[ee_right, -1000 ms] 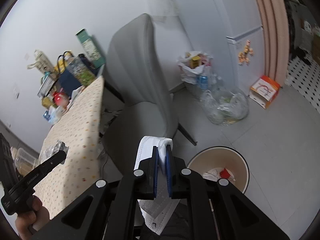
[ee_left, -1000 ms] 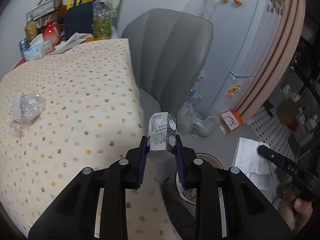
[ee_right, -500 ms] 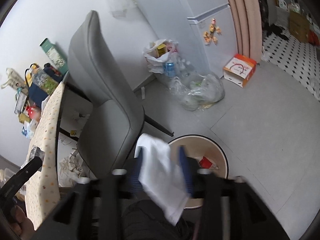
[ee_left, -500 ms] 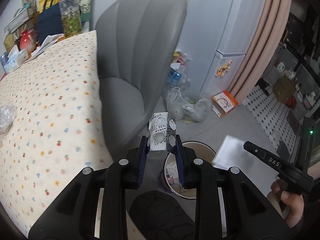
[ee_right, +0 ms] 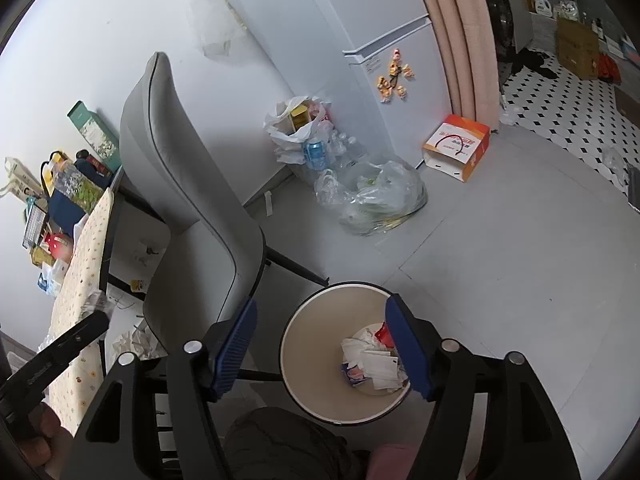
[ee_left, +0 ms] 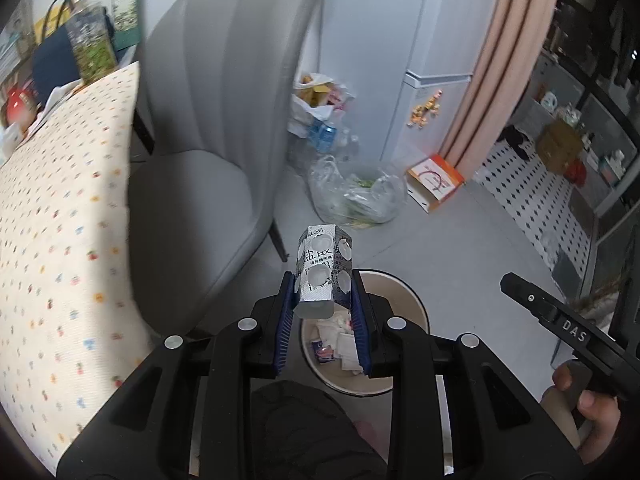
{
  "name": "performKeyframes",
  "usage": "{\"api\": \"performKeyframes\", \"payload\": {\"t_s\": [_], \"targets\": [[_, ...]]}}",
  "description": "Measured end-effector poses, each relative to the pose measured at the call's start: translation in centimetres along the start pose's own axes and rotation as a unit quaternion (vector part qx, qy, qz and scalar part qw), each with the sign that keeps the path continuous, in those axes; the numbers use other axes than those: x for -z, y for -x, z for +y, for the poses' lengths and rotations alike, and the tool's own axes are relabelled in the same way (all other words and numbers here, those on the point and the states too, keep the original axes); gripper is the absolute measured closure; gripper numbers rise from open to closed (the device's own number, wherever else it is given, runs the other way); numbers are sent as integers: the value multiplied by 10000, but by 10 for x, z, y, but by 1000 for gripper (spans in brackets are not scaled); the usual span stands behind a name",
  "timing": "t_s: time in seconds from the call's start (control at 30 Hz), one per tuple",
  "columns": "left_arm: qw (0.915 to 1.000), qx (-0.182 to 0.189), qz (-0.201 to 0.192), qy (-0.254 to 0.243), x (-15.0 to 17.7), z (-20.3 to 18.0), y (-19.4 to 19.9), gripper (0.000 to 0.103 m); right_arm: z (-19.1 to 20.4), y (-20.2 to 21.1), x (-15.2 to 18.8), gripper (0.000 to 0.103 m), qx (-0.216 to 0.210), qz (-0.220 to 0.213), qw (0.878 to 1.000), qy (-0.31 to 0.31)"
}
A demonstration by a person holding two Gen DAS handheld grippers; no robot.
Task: Collect trash
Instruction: 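Open the right gripper to drop the napkin while the left gripper releases the blister pack, then move both tools back over the table toward the clear plastic bag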
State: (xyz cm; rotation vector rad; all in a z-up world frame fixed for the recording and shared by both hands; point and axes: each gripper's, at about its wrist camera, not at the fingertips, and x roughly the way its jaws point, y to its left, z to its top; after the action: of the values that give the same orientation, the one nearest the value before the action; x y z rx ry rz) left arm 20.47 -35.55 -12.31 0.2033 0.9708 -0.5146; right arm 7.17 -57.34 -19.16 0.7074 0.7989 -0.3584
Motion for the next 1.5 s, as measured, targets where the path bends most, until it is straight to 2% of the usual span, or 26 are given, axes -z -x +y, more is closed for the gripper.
{"api": "performKeyframes", "payload": {"t_s": [0.33,0.43,0.5,0.57,0.67,0.83,1.1,1.5], "targets": [[9990,270,117,-342,-5,-50,-14,76,-36,32,-12,18,137,-334,9989,-309],[9982,403,148,-413,-6,-62,-15,72,-44,40,-13,15,95,-402,9985,-371],[9975,517,154,-453,-7,-68,-14,64,-46,43,-12,13,59,-424,9984,-369],[9973,540,104,-489,-6,-74,-11,30,-47,47,-12,12,39,-455,9983,-360],[9974,515,-36,-500,-5,-74,-3,14,-47,51,-12,12,7,-484,9981,-377],[9987,396,-99,-300,-9,-61,8,10,-39,55,-12,12,-44,-519,9981,-336],[9986,236,-475,-19,-11,-31,46,7,-7,65,-11,10,-220,-566,9981,-34],[9925,-115,-1031,648,3,46,107,6,75,88,-4,8,-517,-643,9942,688]]}}
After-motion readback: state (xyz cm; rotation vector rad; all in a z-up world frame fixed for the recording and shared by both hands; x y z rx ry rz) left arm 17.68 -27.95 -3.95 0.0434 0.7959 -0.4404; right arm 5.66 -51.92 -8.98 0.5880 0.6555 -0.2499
